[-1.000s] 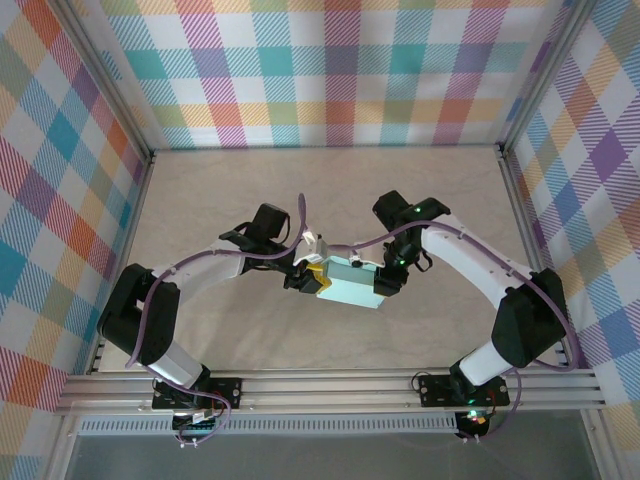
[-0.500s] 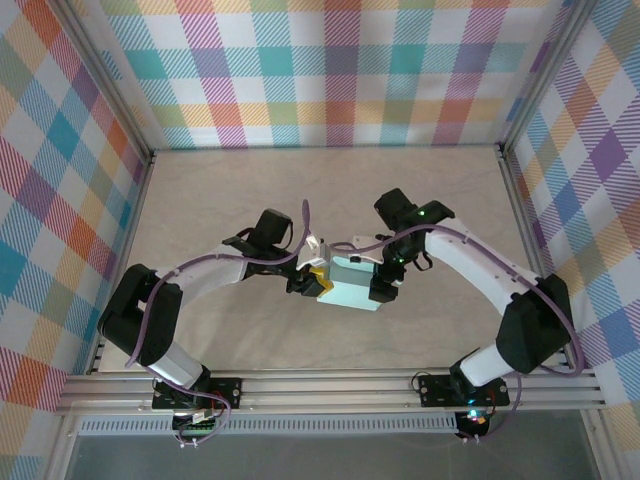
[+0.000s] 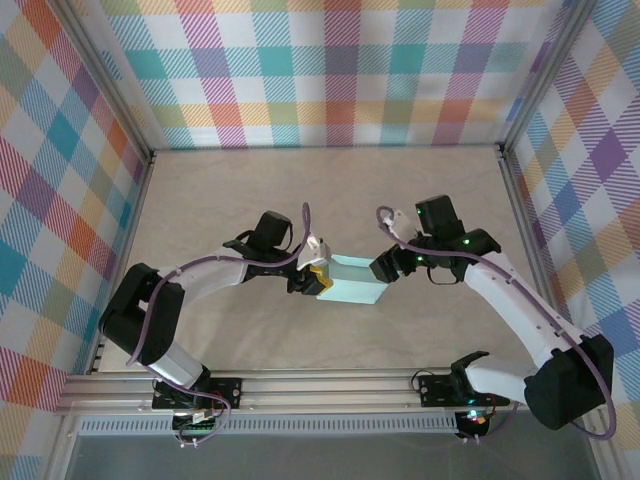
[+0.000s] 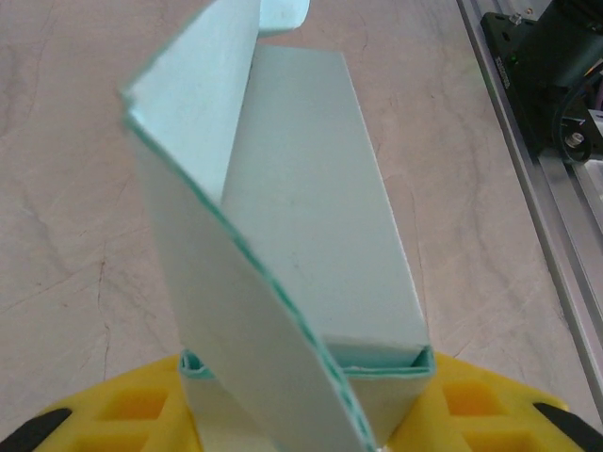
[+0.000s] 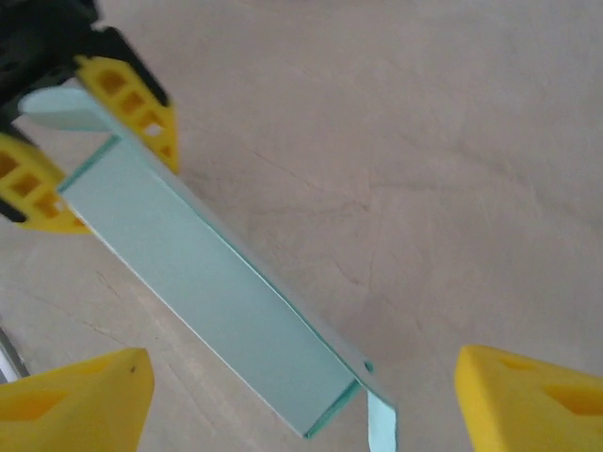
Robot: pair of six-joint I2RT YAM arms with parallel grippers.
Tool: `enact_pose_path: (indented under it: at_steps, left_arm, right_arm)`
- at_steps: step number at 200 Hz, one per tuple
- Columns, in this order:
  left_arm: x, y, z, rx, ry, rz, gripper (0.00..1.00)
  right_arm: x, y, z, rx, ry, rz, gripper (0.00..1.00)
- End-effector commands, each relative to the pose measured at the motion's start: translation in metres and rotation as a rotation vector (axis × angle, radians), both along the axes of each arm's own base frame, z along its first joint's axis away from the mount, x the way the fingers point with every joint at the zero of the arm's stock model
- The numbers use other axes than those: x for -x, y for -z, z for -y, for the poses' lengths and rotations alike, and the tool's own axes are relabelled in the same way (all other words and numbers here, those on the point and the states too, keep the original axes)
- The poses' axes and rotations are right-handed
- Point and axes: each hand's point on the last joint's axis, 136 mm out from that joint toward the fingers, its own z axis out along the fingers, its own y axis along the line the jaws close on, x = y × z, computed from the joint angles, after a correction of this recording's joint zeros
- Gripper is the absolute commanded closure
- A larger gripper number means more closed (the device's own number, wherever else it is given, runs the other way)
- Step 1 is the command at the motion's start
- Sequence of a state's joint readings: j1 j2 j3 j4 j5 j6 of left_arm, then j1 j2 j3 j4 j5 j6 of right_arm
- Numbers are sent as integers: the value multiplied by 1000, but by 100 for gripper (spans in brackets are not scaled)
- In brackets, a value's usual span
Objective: Fold the paper box
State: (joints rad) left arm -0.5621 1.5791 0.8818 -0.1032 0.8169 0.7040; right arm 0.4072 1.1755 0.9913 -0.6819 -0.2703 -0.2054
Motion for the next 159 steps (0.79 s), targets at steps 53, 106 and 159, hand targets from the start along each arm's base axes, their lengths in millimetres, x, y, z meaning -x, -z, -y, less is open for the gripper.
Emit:
enact_pose_path:
  at_steps: [53,106,159]
  left_arm:
    - [2,11,-1,-46,13,-25,62]
    - [5,5,-2,-20,29,-19,61]
    - [2,2,-1,-17,12,-18,61]
  right_arm:
    - [0,29,19,-77,256,-246,53]
    - [-4,34,19,-38,210,-239,78]
    - [-3,33,20,-41,244,-268,96]
